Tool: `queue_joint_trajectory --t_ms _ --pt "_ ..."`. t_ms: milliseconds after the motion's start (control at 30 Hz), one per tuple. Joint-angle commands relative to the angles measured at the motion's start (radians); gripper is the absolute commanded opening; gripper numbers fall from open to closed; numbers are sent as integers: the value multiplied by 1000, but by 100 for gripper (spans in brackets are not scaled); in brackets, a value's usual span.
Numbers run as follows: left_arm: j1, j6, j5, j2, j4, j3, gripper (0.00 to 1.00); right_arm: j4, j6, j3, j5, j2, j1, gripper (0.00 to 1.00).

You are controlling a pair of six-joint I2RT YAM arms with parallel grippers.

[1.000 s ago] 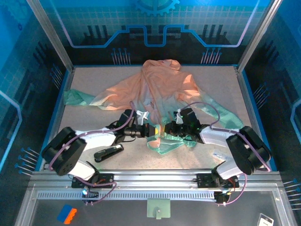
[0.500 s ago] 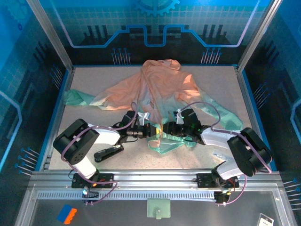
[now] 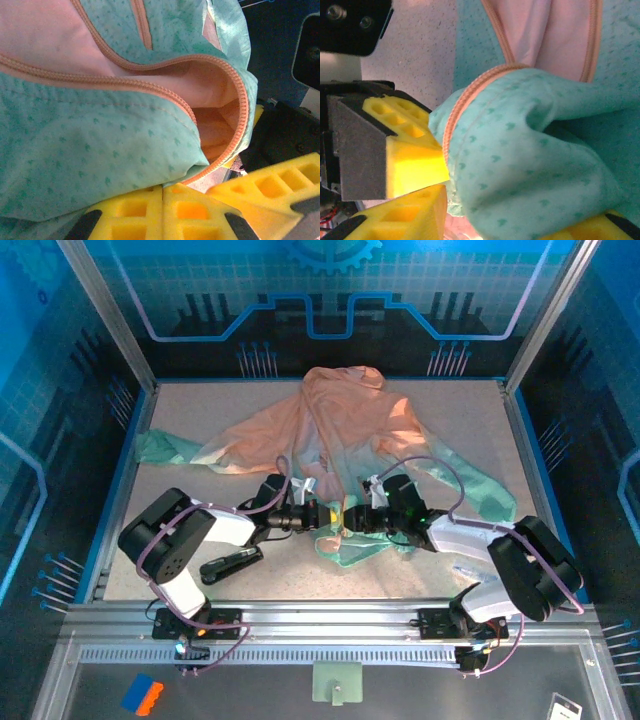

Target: Zip up the jacket

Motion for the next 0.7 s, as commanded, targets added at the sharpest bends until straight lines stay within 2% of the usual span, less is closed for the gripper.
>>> queue_joint_trajectory --t_ms 0,300,600,667 --pt "6 -10 25 19 41 -19 0 -58 -94 -21 22 -50 24 47" --pt "7 -12 33 25 47 -17 0 -144 -303 -32 87 -71 53 51" --pt "11 -7 33 10 37 -21 0 -141 -366 22 78 49 101 51" --pt "11 -5 34 6 31 -20 0 -153 -367 38 77 74 102 47"
